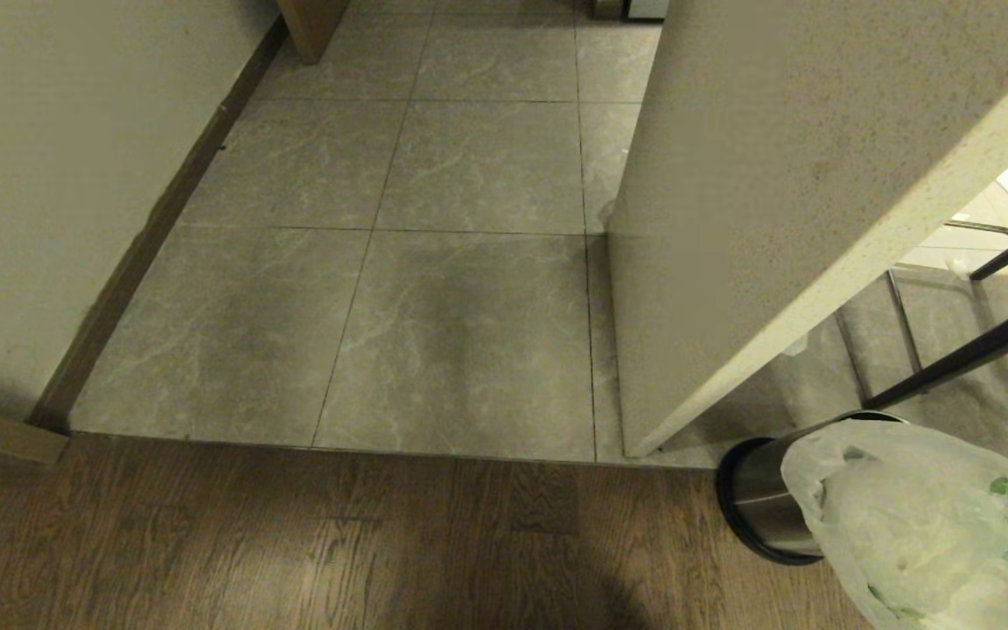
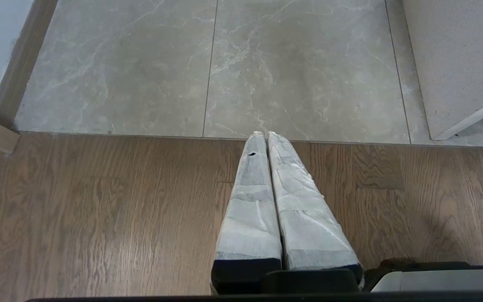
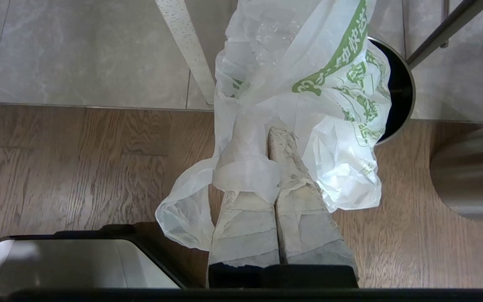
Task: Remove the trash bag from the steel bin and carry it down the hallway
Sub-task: Pick up the trash bag
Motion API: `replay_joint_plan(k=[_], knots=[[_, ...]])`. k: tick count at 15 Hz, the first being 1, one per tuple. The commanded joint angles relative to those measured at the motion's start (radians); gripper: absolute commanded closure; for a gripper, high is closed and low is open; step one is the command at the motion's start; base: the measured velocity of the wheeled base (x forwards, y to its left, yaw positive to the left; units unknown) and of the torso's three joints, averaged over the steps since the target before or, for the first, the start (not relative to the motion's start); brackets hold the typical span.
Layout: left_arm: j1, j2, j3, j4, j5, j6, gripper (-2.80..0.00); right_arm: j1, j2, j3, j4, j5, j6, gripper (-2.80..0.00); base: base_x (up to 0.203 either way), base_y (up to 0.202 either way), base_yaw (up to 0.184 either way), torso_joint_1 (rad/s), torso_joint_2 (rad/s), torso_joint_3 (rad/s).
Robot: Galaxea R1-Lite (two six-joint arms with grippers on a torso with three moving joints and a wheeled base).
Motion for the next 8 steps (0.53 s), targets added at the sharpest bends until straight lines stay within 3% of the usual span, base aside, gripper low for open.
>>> replay_joint_plan(k=[1,8], knots=[[0.000,0.000,0.002,0.000,0.001,0.000,0.00,0.000,0.005,0.005,-0.001,0.000,0.000,0.00,0.000,0.000,0.000,0.000,0.00,0.000],[0.000,-0.001,0.002,0.000,0.001,0.000,0.00,0.000,0.003,0.007,0.000,0.000,0.000,0.00,0.000,0.000,0.000,0.000,0.00,0.000]])
